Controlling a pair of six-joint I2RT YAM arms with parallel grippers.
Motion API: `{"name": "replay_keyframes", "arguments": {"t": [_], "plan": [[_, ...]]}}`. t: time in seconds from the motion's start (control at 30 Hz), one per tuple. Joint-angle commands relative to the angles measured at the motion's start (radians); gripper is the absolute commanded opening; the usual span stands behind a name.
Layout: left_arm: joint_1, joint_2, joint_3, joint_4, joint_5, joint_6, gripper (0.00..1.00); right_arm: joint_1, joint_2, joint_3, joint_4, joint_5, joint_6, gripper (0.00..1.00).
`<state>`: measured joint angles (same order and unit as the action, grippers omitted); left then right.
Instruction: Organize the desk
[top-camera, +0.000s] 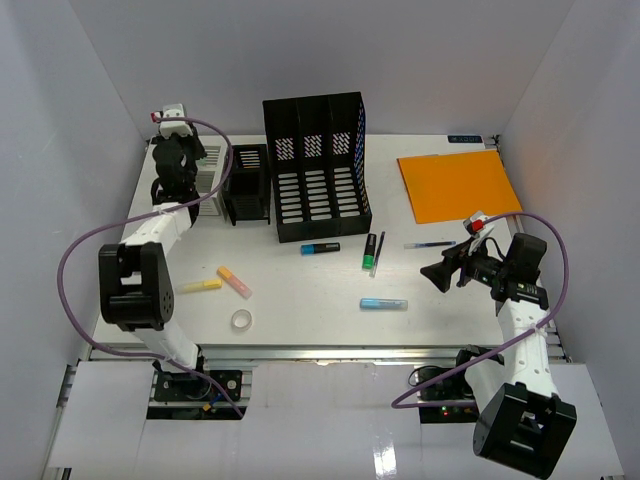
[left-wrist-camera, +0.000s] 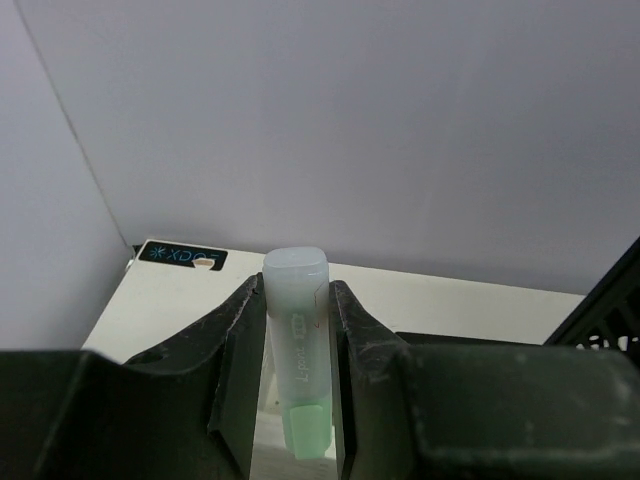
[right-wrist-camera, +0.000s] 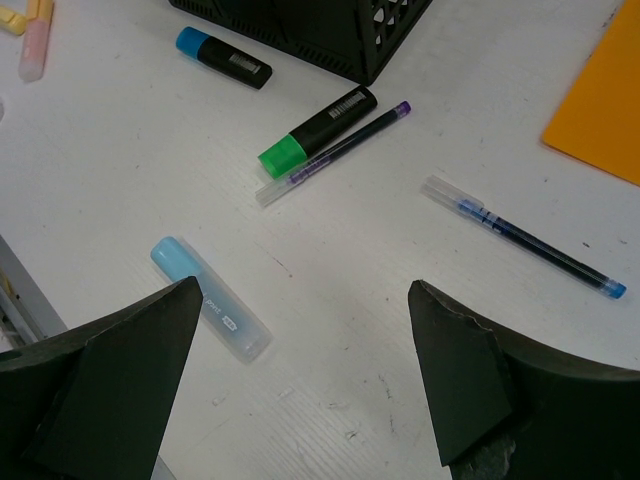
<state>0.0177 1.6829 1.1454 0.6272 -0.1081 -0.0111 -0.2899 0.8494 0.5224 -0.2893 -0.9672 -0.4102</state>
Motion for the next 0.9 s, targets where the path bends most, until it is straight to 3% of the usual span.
{"name": "replay_keyframes", "arguments": {"t": [0.0, 0.23, 0.43, 0.53, 0.63, 0.77, 0.87], "plan": [[-0.001, 0.082, 0.094, 0.148, 0.068, 0.052, 0.00, 0.008, 0.007, 0.028, 0.007, -0.001, -0.022, 0.90], [-0.001, 0.191, 0.177, 0.190, 0.070, 0.057, 0.00, 0.008, 0.017, 0.030, 0.004, 0.004, -0.028, 0.90], [-0.009, 0.229, 0.149, 0.197, 0.080, 0.061, 0.01, 0.009, 0.020, 0.030, 0.002, 0.003, -0.030, 0.90], [-0.034, 0.233, 0.108, 0.218, 0.078, 0.055, 0.11, 0.009, 0.020, 0.030, 0.002, 0.004, -0.032, 0.90], [-0.035, 0.229, 0.084, 0.218, 0.077, 0.046, 0.32, 0.009, 0.020, 0.032, -0.002, 0.004, -0.032, 0.90], [-0.035, 0.215, 0.080, 0.191, 0.065, 0.037, 0.50, 0.009, 0.017, 0.033, -0.004, 0.004, -0.035, 0.90], [-0.035, 0.197, 0.078, 0.174, 0.053, 0.031, 0.56, 0.009, 0.018, 0.033, -0.007, 0.005, -0.038, 0.90]]}}
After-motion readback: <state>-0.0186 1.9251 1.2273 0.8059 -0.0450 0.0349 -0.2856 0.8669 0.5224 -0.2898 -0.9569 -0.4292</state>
